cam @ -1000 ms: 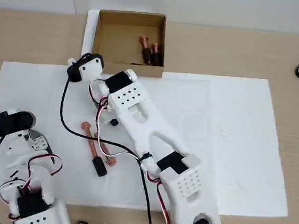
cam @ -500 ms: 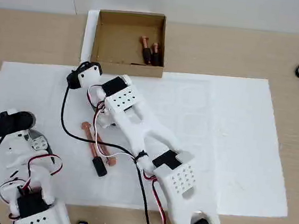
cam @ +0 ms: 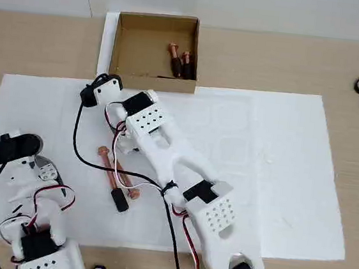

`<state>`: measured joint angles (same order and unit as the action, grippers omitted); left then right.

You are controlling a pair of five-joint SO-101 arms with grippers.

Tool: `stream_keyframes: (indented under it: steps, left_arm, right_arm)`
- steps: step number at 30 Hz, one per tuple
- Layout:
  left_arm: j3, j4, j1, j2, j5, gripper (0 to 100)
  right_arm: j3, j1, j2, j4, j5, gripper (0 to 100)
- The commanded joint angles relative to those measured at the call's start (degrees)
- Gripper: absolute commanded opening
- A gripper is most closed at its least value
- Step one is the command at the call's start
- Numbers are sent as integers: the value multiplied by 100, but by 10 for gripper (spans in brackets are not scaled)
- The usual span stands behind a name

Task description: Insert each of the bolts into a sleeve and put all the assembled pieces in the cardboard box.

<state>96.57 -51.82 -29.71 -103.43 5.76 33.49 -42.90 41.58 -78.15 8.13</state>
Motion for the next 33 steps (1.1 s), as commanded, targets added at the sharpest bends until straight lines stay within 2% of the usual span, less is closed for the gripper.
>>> stream_keyframes:
  steps: [1, 7, 11, 19, 33]
  left_arm:
    - [-40, -9, -44, -79, 9, 7]
    - [-40, -9, -44, -79, 9, 7]
    - [-40, -9, -44, -79, 9, 7]
    - [-40, -9, -35, -79, 9, 7]
    - [-40, -9, -35, -79, 9, 6]
  right_arm:
    - [220, -22, -57, 22, 9, 121]
    - [220, -22, -57, 22, 0, 117]
    - [220, -22, -57, 22, 0, 2]
    - [308, 171, -180, 4, 35, 5]
    - [677, 699, -2229, -1393, 369, 6]
